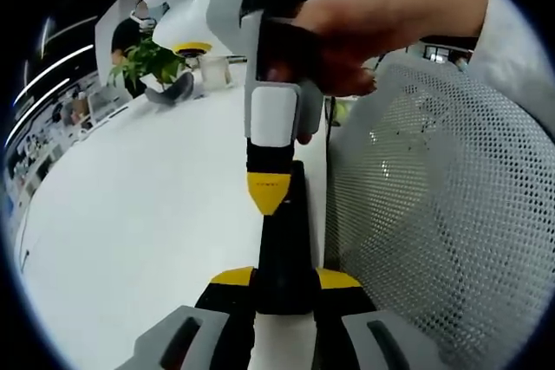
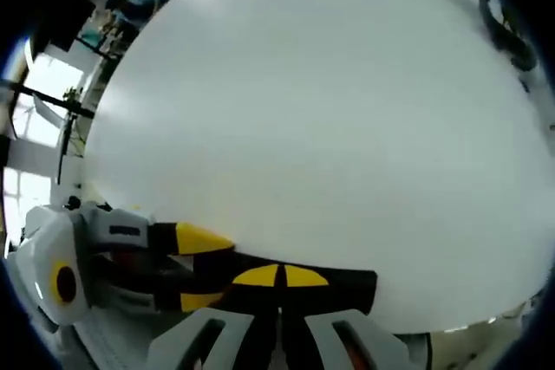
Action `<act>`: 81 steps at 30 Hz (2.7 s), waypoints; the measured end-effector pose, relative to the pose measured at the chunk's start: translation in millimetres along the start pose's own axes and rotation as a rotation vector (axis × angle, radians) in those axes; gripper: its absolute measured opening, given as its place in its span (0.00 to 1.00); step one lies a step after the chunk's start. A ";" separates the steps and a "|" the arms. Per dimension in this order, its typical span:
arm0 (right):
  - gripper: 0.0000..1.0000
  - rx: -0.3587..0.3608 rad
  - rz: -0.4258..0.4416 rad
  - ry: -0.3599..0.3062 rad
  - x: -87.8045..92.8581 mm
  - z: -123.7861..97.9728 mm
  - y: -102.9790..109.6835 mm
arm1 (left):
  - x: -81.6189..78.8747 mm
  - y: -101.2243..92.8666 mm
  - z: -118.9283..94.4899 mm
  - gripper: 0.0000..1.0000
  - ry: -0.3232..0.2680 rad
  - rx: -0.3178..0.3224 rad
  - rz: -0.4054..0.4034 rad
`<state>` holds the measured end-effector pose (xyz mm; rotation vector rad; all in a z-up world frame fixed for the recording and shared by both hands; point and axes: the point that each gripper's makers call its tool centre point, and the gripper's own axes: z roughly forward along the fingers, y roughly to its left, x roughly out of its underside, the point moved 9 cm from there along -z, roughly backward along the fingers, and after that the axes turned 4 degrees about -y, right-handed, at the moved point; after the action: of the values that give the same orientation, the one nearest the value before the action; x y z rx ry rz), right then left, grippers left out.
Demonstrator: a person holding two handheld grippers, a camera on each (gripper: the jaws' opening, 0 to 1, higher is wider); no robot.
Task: Press the specified remote control buttons in sequence, fully releasing each button before pressing the next.
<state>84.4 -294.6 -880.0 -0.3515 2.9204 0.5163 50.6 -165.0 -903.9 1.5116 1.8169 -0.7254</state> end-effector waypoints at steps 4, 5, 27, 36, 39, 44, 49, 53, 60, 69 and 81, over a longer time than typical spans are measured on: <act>0.00 -0.019 0.042 -0.001 1.6 -1.8 -2.8 | -1.6 0.6 0.5 0.24 0.006 0.001 0.000; 0.00 -0.027 0.052 -0.005 2.6 -2.3 -4.4 | -2.1 0.8 0.7 0.24 0.009 0.003 0.002; 0.00 -0.064 0.125 0.004 11.7 -8.0 -6.3 | -2.5 2.7 0.7 0.25 0.011 0.009 0.003; 0.00 -0.036 0.088 -0.002 16.1 -8.5 -0.9 | -2.3 2.3 1.3 0.25 0.007 0.009 0.004; 0.00 -0.018 0.061 -0.028 18.8 -7.5 0.6 | -1.8 2.9 1.6 0.25 0.005 0.010 0.003; 0.00 0.021 -0.002 -0.055 19.5 -5.5 3.9 | -0.2 3.8 1.7 0.25 0.001 0.011 0.001; 0.00 0.054 -0.062 -0.111 25.2 -5.1 8.9 | 0.2 3.3 0.7 0.25 -0.003 0.011 0.001; 0.00 0.079 -0.091 -0.134 25.4 -3.9 10.9 | 0.4 2.7 1.0 0.25 -0.005 0.004 -0.002; 0.00 0.142 -0.187 -0.216 28.2 -3.2 15.1 | 0.1 3.1 1.0 0.24 -0.003 -0.013 -0.013; 0.00 0.071 -0.043 -0.219 28.1 -7.1 6.9 | -2.0 2.5 2.1 0.25 0.005 -0.014 -0.008; 0.00 0.035 0.048 -0.167 30.7 -9.2 3.0 | -3.0 3.2 2.4 0.25 0.005 -0.009 -0.007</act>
<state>53.1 -301.4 -876.3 -0.2233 2.7785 0.4757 54.5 -168.1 -903.1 1.5030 1.8278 -0.7161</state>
